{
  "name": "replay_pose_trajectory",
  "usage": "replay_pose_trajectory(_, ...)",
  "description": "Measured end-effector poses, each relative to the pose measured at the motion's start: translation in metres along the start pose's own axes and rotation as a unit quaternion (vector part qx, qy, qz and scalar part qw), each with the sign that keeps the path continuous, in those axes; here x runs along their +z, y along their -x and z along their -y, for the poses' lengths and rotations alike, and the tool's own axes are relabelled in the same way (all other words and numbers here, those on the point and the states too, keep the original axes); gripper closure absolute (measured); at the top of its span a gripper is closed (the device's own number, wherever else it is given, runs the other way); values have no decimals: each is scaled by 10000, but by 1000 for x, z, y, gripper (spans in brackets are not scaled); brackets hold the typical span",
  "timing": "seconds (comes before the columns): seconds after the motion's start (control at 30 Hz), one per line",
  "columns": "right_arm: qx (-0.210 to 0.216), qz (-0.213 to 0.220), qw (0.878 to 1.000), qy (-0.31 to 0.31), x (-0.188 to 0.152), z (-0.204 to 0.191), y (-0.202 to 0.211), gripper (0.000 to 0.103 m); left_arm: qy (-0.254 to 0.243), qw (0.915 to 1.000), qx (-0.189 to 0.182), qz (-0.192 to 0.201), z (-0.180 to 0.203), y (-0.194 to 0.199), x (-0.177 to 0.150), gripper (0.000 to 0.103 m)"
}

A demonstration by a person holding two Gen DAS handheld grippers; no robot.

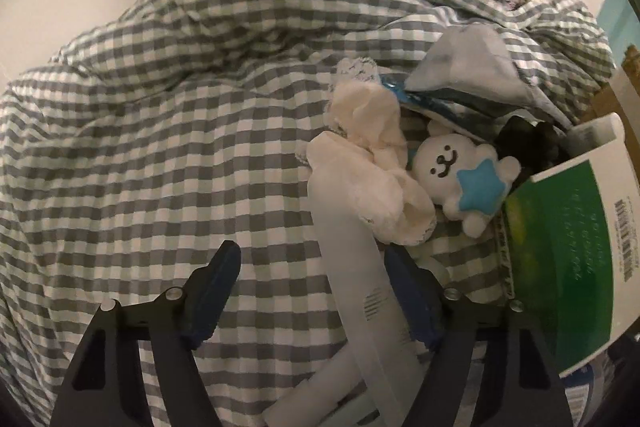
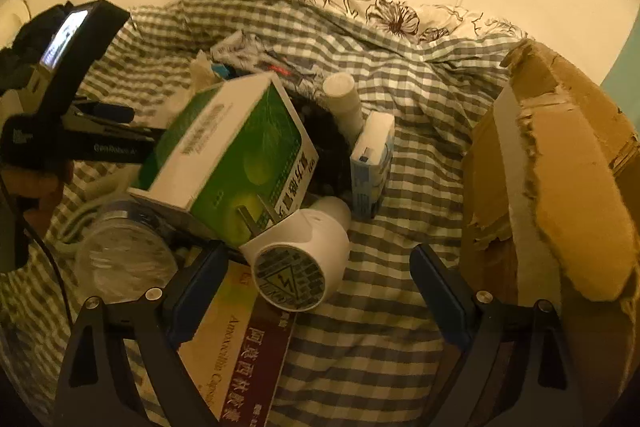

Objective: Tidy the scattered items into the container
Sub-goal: 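Grasp the white comb with the left gripper while the right gripper grasps the white plug adapter, then carry the comb and plug adapter into the cardboard box and release both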

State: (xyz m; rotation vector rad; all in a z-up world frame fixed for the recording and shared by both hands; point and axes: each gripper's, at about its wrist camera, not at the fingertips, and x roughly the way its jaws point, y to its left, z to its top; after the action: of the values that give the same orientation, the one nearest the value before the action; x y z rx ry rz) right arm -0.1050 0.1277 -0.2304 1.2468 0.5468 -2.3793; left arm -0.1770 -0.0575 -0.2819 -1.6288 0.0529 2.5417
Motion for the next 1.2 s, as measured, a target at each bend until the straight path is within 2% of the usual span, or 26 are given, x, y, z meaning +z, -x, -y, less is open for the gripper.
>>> replay_pose_trajectory(0.07,52,-31,10000,21,1,-1,-4,19,-13,10000,-51,-80,0,-4,1,50)
replay_pose_trajectory(0.1,62,-47,10000,52,2,-3,-6,22,-16,9999,-100,-138,0,-7,2,55)
replay_pose_trajectory(0.13,74,-53,9999,63,2,-4,-7,28,-5,9998,-146,-159,0,-8,2,64)
replay_pose_trajectory(0.23,103,-130,9998,77,3,-4,-11,55,-53,9997,-172,-136,0,-5,1,73)
replay_pose_trajectory(0.57,35,31,10000,-30,4,0,5,57,-114,9998,-174,-2,-2,18,-3,78)
replay_pose_trajectory(0.83,10,267,9996,-36,1,-2,31,60,-151,9995,-222,178,0,58,-8,78)
replay_pose_trajectory(1.07,51,463,9988,-138,-2,-1,58,60,-215,9974,-378,567,22,104,-11,78)
replay_pose_trajectory(1.2,43,651,9977,-168,-2,-1,77,60,-275,9944,-405,937,36,134,-10,78)
